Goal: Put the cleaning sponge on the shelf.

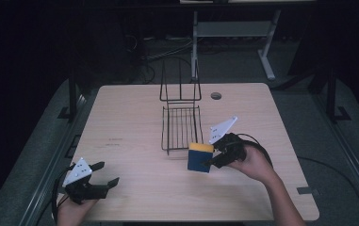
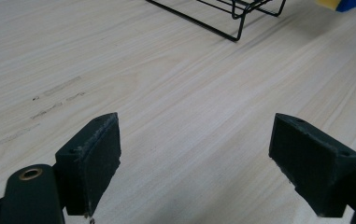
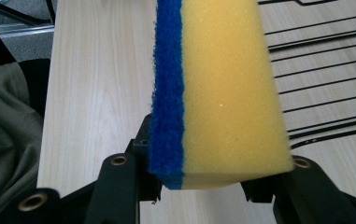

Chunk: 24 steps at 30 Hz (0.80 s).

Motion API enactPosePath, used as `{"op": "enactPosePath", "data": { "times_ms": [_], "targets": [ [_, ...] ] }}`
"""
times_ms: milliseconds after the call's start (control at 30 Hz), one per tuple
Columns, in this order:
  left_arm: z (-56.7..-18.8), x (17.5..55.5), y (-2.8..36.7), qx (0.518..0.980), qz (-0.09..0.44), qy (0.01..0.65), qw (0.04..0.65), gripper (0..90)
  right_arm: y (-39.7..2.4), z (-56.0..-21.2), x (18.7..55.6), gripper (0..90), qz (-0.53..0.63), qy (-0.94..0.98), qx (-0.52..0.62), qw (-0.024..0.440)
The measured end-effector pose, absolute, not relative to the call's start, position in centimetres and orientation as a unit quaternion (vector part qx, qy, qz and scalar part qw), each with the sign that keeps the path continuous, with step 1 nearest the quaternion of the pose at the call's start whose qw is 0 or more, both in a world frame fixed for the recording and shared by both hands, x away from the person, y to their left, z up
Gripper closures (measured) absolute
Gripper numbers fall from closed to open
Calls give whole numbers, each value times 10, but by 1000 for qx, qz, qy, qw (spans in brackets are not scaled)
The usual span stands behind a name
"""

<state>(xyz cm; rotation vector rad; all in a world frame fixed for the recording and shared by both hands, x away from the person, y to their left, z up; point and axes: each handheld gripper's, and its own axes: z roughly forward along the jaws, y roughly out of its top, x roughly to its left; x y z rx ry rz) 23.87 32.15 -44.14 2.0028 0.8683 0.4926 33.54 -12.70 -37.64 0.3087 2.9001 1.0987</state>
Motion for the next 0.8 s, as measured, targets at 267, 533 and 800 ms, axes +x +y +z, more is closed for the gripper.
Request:
{"op": "enactPosePath", "data": {
  "times_ms": [267,533,800],
  "targets": [
    [-441,239,321,805,198,349,437,162,-126,-373,347,563,351,931,102,9],
    [-441,239,321,805,198,349,438,162,-125,-372,355,563,354,930,103,8],
    [-441,239,321,804,197,349,438,162,-122,-366,364,563,357,928,108,12]
  ]
}}
